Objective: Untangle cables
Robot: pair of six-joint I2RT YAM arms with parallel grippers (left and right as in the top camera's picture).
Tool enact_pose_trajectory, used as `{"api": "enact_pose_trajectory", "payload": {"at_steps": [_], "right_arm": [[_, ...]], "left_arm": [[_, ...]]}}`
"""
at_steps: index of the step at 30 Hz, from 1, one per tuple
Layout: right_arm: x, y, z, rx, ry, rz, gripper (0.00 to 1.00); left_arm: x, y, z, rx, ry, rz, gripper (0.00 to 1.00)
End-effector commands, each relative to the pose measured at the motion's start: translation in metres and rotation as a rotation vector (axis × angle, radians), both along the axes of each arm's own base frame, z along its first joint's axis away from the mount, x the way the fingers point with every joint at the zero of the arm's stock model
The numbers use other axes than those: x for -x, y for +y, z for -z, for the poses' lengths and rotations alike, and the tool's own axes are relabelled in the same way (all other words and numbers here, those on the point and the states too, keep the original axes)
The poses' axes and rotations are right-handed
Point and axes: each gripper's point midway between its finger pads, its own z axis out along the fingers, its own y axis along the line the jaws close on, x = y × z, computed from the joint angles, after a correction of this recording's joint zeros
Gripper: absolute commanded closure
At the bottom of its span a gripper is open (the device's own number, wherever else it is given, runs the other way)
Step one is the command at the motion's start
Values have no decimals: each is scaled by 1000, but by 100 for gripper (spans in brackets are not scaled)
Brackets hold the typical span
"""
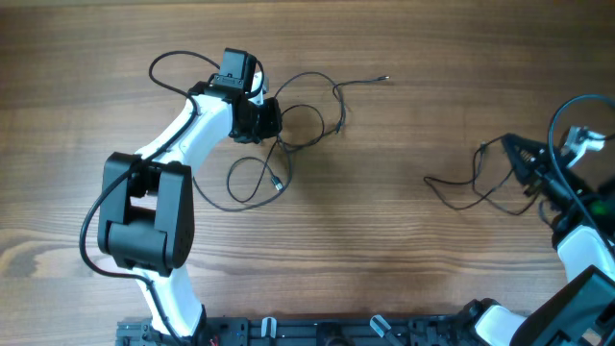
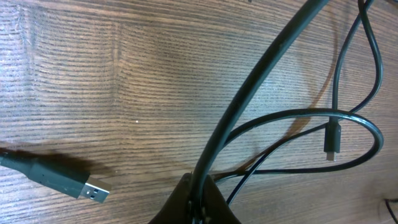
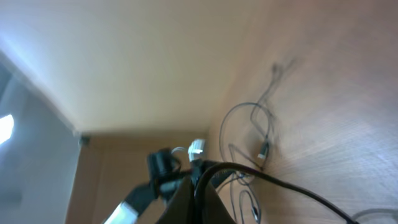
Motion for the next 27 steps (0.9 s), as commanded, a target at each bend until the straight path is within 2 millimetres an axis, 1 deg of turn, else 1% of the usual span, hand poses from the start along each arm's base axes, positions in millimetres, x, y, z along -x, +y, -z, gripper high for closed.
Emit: {"api": "enact_pose_trajectory", "payload": {"at_steps": [1,4,5,6,7,8,11,13,16,18,20,21,22,23,25,26,27], "right_arm": [[0,-23,60,200,188,177,96],[14,-27,101,327,373,215,96],[18,-25,110,357,420,214,95],[20,-23,115,383,440,205,96],[21,-21,117,396,458,199,95],[20,-18,116,405,487,183,95],[18,-16,111,457,538,153,96],[21,-19,109,552,621,141,95],[32,-26,116,745,751,137,95],[39,-29,121,834,807,142,95],[43,-29,125,898,836,133,83],[43,-26,126,923,840,123,73],[42,-24,127,941,838,113,71],[41,-23,127,953,835,107,66],[39,-21,127,977,819,86,51],[37,-20,126,982,809,74,46],[35,-19,124,982,793,57,44]], "left_arm": [[1,5,7,-14,16,-15,93],[1,5,7,-14,16,-15,92],[1,4,7,-14,16,-14,92],[1,5,7,-14,16,-15,92],[1,4,7,-14,16,-14,92],[1,5,7,-14,16,-15,92],[1,4,7,-14,16,-15,92],[1,4,7,-13,17,-19,92],[1,4,7,-7,27,-41,91],[1,4,7,-7,27,-41,91],[1,4,7,-7,27,-41,91],[1,4,7,-7,27,-41,91],[1,4,7,-7,27,-41,91],[1,4,7,-7,27,-41,91],[1,4,7,-7,27,-41,91],[1,4,7,-7,27,-41,90],[1,4,7,-7,27,-41,91]]}}
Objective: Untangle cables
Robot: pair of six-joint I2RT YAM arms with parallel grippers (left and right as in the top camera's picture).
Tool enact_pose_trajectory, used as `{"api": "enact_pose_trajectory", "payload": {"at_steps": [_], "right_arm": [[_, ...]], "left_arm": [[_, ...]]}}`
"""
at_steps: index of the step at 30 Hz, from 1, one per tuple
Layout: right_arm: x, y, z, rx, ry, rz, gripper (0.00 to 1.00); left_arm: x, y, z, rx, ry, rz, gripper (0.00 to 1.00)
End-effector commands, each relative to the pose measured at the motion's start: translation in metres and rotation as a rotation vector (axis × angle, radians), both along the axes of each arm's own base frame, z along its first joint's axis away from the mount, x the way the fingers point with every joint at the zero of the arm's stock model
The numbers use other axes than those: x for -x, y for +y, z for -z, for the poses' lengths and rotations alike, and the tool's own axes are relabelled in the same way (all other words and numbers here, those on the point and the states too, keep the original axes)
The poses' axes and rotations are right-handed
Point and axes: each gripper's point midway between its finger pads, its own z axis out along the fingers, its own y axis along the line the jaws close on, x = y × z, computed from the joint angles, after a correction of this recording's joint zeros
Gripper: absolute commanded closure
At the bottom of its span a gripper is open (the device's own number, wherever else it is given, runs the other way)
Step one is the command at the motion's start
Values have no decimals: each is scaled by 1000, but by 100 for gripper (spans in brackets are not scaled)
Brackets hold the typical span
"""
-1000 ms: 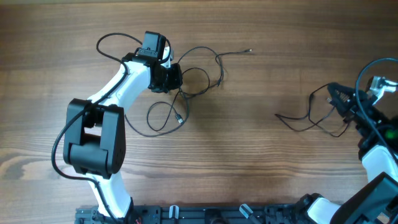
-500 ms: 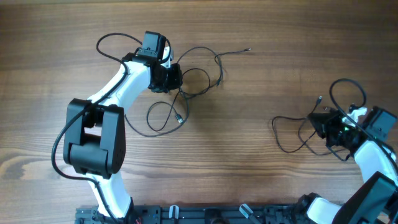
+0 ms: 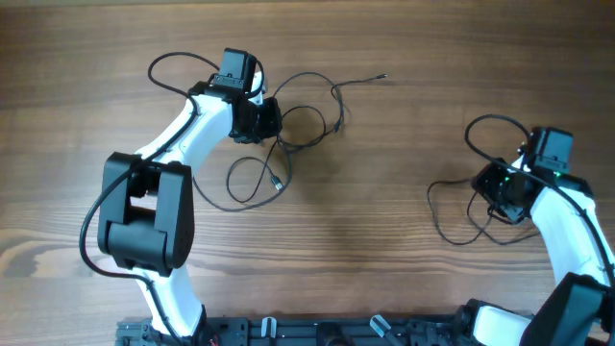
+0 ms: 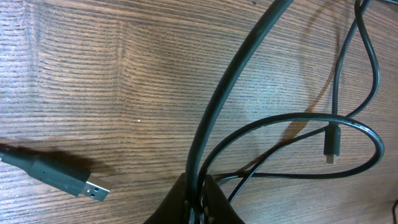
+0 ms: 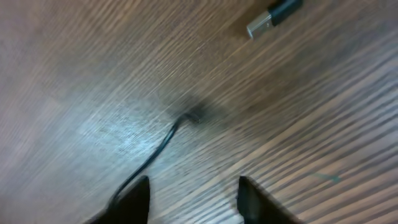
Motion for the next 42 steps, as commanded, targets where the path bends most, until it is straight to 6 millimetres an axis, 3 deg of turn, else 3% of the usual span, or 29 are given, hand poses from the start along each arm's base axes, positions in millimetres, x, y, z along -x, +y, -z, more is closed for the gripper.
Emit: {"api": "enact_pose_trajectory", "payload": {"at_steps": [1,6,10,13,16,17,19,21,23,25,31,34,42], "right_arm": [[-7,-12,-7,79,8,-35,44],[-23,-11,-50,59,-8,-56,38],[-27,-17,-90,83,1,-54,26],[-23,-24,-103,122,28,-40,16],[-15,-22,-98,110,69,-47,16],[-14,-14,-96,69,72,-77,16],[-12,26,-92,-140,68,-191,17],[-3,44,-90,-241,106,-214,14],[4,58,-89,-297,129,-264,11],[6,67,-90,-325,140,-290,0],[5,93,-92,-416,126,-315,0],[19,101,-82,-417,204,-290,2],[85,85,-31,-156,540,-73,2]], "left_arm": [[1,4,7,-10,18,-16,90],[1,4,7,-10,18,-16,90],[1,4,7,-10,18,-16,89],[1,4,7,-10,18,-16,89],[1,4,7,-10,18,-16,89],[1,4,7,-10,18,-16,89],[1,4,7,-10,18,-16,89],[1,4,7,-10,18,-16,89],[1,4,7,-10,18,-16,89],[1,4,7,-10,18,-16,89],[1,4,7,-10,18,-16,88],[1,4,7,-10,18,-16,88],[1,4,7,-9,19,-16,88]]}}
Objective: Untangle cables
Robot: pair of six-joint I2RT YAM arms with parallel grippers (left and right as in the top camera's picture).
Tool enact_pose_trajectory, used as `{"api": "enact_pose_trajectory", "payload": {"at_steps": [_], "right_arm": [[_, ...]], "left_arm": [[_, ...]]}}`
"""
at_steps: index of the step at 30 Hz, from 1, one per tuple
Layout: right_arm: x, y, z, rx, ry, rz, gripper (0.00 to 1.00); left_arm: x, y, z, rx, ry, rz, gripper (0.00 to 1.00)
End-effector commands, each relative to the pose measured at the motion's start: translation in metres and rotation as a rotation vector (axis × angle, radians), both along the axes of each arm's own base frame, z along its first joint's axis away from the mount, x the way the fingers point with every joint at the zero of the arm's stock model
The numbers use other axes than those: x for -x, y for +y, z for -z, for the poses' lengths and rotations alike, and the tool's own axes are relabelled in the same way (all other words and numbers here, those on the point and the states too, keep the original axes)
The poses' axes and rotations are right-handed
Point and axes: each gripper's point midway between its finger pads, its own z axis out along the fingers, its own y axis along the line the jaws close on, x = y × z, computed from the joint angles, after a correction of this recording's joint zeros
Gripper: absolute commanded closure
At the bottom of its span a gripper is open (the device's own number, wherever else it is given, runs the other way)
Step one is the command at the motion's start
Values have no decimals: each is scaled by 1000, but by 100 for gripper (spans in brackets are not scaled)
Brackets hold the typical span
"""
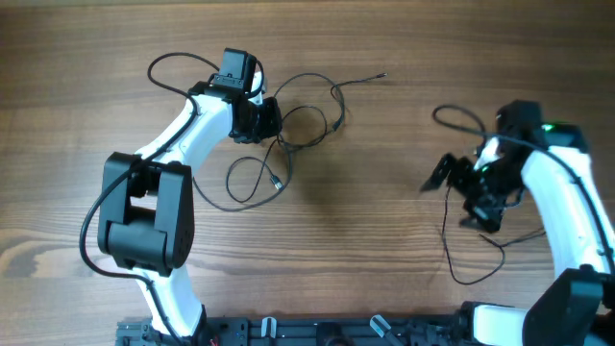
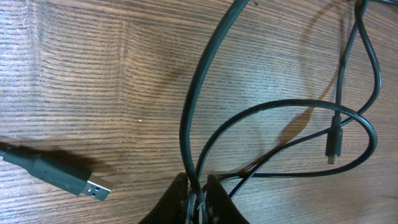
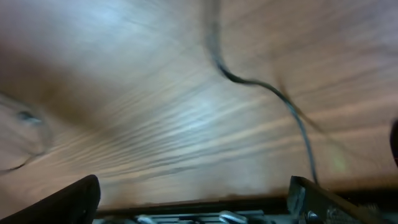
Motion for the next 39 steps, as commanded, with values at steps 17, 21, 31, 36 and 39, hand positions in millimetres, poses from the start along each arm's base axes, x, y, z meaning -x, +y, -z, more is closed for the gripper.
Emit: {"api": "enact_pose_trajectory", "payload": {"at_steps": [17,21,31,36,39], "right_arm": [[13,-93,67,727,93,288,14],[-11,-94,83,721,26,254,17],[-43,-104,117,717,-38,174,15],[-50,-116,84,703,15,105,16],[-64,-110,57,655,17,57,12]], "left_arm": [[2,4,7,-5,26,-26,87],[2,4,7,-5,26,-25,87],[2,4,7,-5,26,-25,86],[1,6,8,-24,21,-31,84],[-1,13,10,-66,10,-45,84]]}}
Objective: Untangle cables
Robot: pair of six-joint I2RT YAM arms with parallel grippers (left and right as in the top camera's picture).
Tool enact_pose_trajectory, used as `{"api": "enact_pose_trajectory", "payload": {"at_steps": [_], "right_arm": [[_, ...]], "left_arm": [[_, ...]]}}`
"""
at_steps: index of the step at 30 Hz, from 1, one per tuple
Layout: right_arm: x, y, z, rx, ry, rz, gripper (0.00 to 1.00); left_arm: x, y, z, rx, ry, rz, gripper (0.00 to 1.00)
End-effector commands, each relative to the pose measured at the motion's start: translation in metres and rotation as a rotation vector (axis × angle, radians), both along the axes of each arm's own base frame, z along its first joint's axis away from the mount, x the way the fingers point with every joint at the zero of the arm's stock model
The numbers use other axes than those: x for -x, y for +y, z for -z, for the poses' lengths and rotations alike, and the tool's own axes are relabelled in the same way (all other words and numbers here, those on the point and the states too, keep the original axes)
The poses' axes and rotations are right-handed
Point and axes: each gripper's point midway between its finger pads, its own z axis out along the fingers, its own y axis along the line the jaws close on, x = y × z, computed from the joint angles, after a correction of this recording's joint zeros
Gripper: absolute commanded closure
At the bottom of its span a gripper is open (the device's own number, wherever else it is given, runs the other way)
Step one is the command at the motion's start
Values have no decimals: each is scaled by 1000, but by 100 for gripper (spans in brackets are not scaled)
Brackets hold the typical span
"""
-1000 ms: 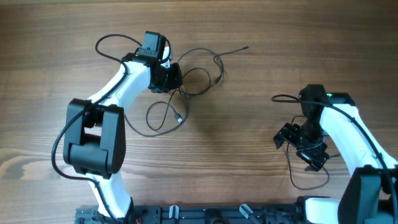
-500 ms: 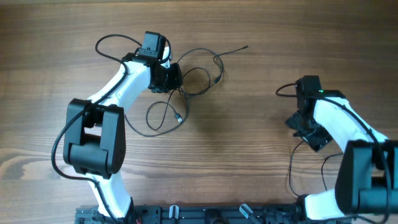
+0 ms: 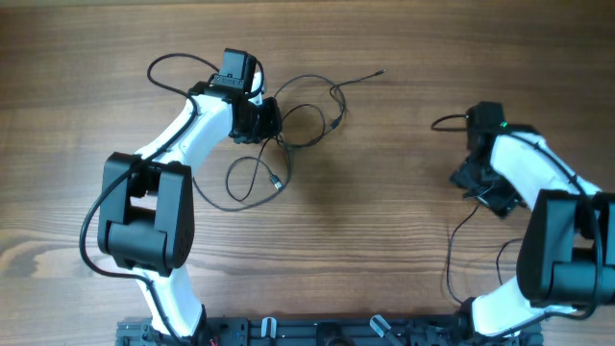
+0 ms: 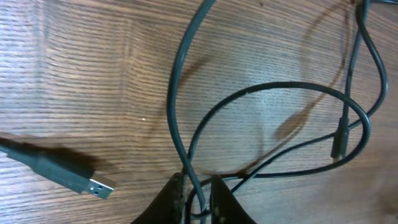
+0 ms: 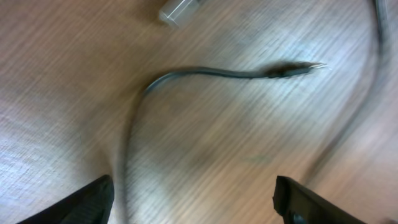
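Observation:
A tangle of thin dark cables [image 3: 279,144] lies at the upper left, one end reaching out to the right [image 3: 381,72]. My left gripper [image 3: 258,120] sits at the tangle. In the left wrist view its jaws [image 4: 196,199] stand slightly parted, with a grey cable [image 4: 171,106] and a thinner strand running loosely between them. A second cable [image 3: 450,264] trails down the right side. My right gripper [image 3: 485,187] is beside it, wide open [image 5: 193,186] over bare wood, with a cable end [image 5: 186,71] lying ahead of it.
A USB-A plug [image 4: 71,177] lies left of the left fingers and a small plug [image 4: 341,140] hangs on a loop to the right. A metal plug tip [image 5: 177,12] shows at the top of the right wrist view. The arm bases [image 3: 154,240] stand along the near edge.
My right wrist has turned and shifted toward the upper right; its cable now trails down the right side. The left jaws stand a little wider and the grey cable bows more.
My right gripper was shut on a cable lifted at the far right. Then it stood open over that cable on the table, then further left, and now beside it. My left gripper stayed at the tangle while its jaws parted bit by bit.

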Motion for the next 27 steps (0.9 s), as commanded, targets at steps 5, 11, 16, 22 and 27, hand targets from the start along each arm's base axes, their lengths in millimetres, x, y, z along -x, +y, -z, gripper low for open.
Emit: {"api": "enact_pose_trajectory", "payload": {"at_steps": [5,11,16,22,27], "right_arm": [[-34,12,-51,-95,-26,-2,0],[-7,17,-46,-71,2,270,0],[30,17,-31,-40,91,396,0],[72,8,-22,12,188,557,0],[85,-6,-14,8,198,630,0]], "left_arm": [[1,12,10,-66,11,-30,83],[3,13,11,-70,22,-29,80],[3,13,11,-69,21,-29,80],[3,13,11,-69,22,-29,79],[3,13,11,-70,21,-29,78]]}}
